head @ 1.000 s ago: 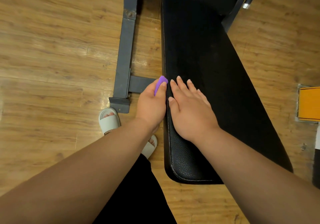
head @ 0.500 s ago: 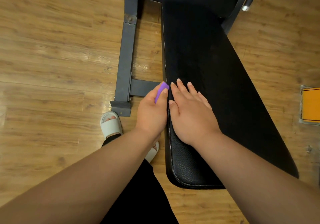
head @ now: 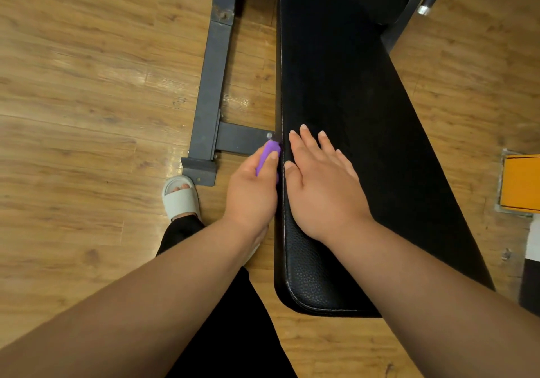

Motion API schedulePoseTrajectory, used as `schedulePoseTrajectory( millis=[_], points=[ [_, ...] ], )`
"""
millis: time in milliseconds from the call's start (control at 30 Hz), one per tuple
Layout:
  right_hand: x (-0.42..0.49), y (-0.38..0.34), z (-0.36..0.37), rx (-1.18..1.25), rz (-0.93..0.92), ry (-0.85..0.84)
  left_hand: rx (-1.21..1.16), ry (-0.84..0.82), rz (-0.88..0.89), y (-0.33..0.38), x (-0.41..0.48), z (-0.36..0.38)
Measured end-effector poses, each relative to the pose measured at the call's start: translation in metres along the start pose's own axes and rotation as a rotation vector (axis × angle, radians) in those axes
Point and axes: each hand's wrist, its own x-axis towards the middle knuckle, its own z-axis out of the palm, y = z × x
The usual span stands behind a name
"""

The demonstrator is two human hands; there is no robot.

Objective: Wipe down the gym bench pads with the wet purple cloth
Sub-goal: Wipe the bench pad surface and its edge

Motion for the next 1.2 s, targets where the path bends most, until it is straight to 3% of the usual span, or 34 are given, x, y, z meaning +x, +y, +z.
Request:
schedulePoseTrajectory(
  millis=[233,467,667,833,1200],
  points=[
    [-0.002,-0.002,-0.001,-0.008,0.009,-0.005,-0.143,0.060,-0.147,0.011,0.031,0.013],
    [0.000,0.000,0.001,0.008,0.007,0.008,-0.238,-0.026,-0.129,-0.014,0.002,-0.001],
    [-0.001,0.000,0.001,0.007,0.005,0.012,-0.242,0.069,-0.248,0.007,0.031,0.011],
    [-0.001,0.001,0.001,0.015,0.002,0.013,-0.236,-0.015,-0.215,-0.011,0.006,0.000],
    [-0.002,0.000,0.002,0.014,0.003,0.016,0.017,0.035,0.012,0.001,-0.023,-0.003]
  ],
)
